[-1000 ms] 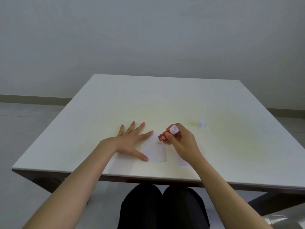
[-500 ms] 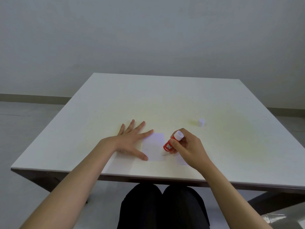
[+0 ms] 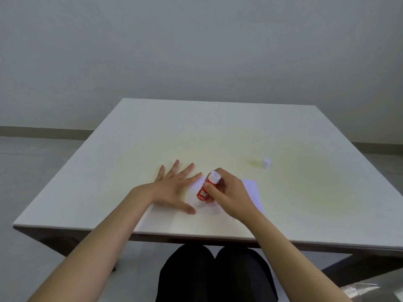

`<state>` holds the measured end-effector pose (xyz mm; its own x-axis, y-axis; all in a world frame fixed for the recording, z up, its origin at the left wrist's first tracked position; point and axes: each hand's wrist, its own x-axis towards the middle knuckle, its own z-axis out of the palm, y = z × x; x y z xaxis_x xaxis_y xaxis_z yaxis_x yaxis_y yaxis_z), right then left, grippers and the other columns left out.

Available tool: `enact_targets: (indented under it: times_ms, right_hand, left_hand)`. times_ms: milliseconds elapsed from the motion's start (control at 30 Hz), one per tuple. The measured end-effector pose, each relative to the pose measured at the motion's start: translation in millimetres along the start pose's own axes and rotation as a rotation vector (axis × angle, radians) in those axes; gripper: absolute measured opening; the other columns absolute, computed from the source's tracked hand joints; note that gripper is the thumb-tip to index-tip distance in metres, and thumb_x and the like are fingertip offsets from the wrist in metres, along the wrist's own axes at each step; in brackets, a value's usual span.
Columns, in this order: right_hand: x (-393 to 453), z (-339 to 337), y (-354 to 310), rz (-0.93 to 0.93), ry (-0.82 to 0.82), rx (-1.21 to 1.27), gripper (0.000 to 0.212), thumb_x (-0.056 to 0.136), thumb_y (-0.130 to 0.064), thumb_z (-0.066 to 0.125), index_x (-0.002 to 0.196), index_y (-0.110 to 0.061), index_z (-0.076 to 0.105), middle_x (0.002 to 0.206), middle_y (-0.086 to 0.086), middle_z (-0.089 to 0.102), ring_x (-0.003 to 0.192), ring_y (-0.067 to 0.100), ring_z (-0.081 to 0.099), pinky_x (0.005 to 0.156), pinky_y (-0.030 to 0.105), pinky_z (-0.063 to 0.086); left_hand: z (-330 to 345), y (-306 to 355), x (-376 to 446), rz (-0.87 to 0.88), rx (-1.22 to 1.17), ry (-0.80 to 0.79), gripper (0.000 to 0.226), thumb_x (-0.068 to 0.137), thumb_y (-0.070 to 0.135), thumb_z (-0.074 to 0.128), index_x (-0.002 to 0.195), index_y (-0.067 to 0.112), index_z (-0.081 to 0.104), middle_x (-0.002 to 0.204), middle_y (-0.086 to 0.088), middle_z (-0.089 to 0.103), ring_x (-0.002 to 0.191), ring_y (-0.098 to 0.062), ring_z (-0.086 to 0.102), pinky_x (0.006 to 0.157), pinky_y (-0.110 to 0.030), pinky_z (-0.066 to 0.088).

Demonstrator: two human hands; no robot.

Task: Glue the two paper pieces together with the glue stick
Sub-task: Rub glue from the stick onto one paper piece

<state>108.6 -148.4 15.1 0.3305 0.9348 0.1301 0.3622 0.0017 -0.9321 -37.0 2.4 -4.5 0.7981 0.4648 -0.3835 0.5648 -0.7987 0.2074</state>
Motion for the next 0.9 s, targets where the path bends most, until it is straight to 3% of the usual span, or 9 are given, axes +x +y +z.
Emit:
enact_targets:
  times_ms: [67, 200, 300, 433, 533, 700, 767, 833, 900]
  right_hand:
    - [8, -3, -1, 0.012, 0.066, -0.035, 0.019, 0.087, -0.020, 0.060, 0.083, -0.002, 0.054, 0.079, 0.022, 0.068, 0.070, 0.028, 0.067, 0.070, 0.043, 0.054]
    - [18, 0, -1, 0.036, 0.189, 0.006, 0.009, 0.089, -0.012, 0.058, 0.086, -0.005, 0.053, 0.077, 0.010, 0.073, 0.074, 0.024, 0.072, 0.078, 0.050, 0.056]
    - [11, 6, 0, -0.001, 0.120, -0.018, 0.007, 0.087, -0.019, 0.058, 0.085, -0.013, 0.054, 0.073, -0.003, 0.074, 0.074, 0.015, 0.072, 0.078, 0.046, 0.057]
    - [1, -4, 7, 0.010, 0.072, -0.062, 0.010, 0.085, -0.026, 0.059, 0.082, -0.016, 0.057, 0.073, 0.000, 0.074, 0.072, 0.017, 0.072, 0.071, 0.044, 0.058]
    - [5, -16, 11, 0.047, 0.191, -0.059, 0.008, 0.086, -0.020, 0.058, 0.079, -0.016, 0.056, 0.070, -0.015, 0.073, 0.067, 0.004, 0.071, 0.067, 0.028, 0.055]
    - [3, -14, 9, 0.069, 0.317, -0.090, 0.004, 0.089, -0.019, 0.056, 0.085, -0.017, 0.055, 0.072, -0.019, 0.073, 0.071, 0.002, 0.070, 0.074, 0.034, 0.058]
    - [-5, -6, 5, 0.046, 0.245, -0.065, 0.005, 0.088, -0.020, 0.057, 0.085, -0.017, 0.055, 0.075, -0.017, 0.074, 0.071, 0.002, 0.071, 0.073, 0.025, 0.056]
    - [-9, 1, 2, 0.006, 0.183, -0.080, 0.005, 0.088, -0.019, 0.059, 0.086, -0.015, 0.055, 0.076, -0.017, 0.073, 0.069, -0.004, 0.068, 0.063, 0.006, 0.047]
    - [-5, 0, 0, 0.020, 0.195, -0.072, 0.007, 0.089, -0.018, 0.058, 0.087, -0.011, 0.056, 0.072, -0.012, 0.074, 0.066, -0.007, 0.067, 0.057, 0.002, 0.043]
  left_hand:
    - [-2, -1, -1, 0.011, -0.004, -0.013, 0.109, 0.063, 0.076, 0.057, 0.141, 0.053, -0.016, 0.153, 0.017, -0.031, 0.135, -0.020, -0.042, 0.110, -0.056, -0.024]
    - [-3, 0, -2, 0.016, -0.001, -0.014, 0.109, 0.064, 0.075, 0.058, 0.142, 0.053, -0.016, 0.154, 0.016, -0.030, 0.136, -0.021, -0.041, 0.109, -0.057, -0.024]
    - [-4, 2, -3, 0.020, -0.019, -0.007, 0.108, 0.065, 0.074, 0.059, 0.142, 0.053, -0.015, 0.154, 0.016, -0.030, 0.135, -0.021, -0.042, 0.110, -0.057, -0.023]
    - [-5, 4, -5, 0.019, -0.030, -0.003, 0.109, 0.067, 0.071, 0.061, 0.144, 0.050, -0.013, 0.155, 0.015, -0.029, 0.136, -0.021, -0.040, 0.110, -0.057, -0.023]
    - [-7, 7, -6, 0.017, -0.010, -0.010, 0.109, 0.069, 0.070, 0.061, 0.146, 0.046, -0.011, 0.156, 0.012, -0.028, 0.137, -0.024, -0.039, 0.110, -0.058, -0.023]
    - [-8, 6, -4, 0.020, 0.013, -0.019, 0.109, 0.068, 0.071, 0.061, 0.146, 0.046, -0.012, 0.156, 0.011, -0.028, 0.137, -0.023, -0.039, 0.110, -0.057, -0.024]
    - [-8, 6, -3, 0.023, 0.021, -0.017, 0.110, 0.066, 0.072, 0.061, 0.145, 0.047, -0.012, 0.155, 0.012, -0.029, 0.136, -0.022, -0.040, 0.110, -0.057, -0.024]
    - [-8, 4, -1, 0.031, 0.031, -0.012, 0.111, 0.064, 0.073, 0.061, 0.144, 0.049, -0.012, 0.154, 0.013, -0.031, 0.135, -0.021, -0.042, 0.109, -0.056, -0.025]
    - [-9, 3, 1, 0.038, 0.043, -0.016, 0.110, 0.063, 0.074, 0.059, 0.143, 0.050, -0.012, 0.154, 0.013, -0.031, 0.135, -0.021, -0.042, 0.109, -0.056, -0.025]
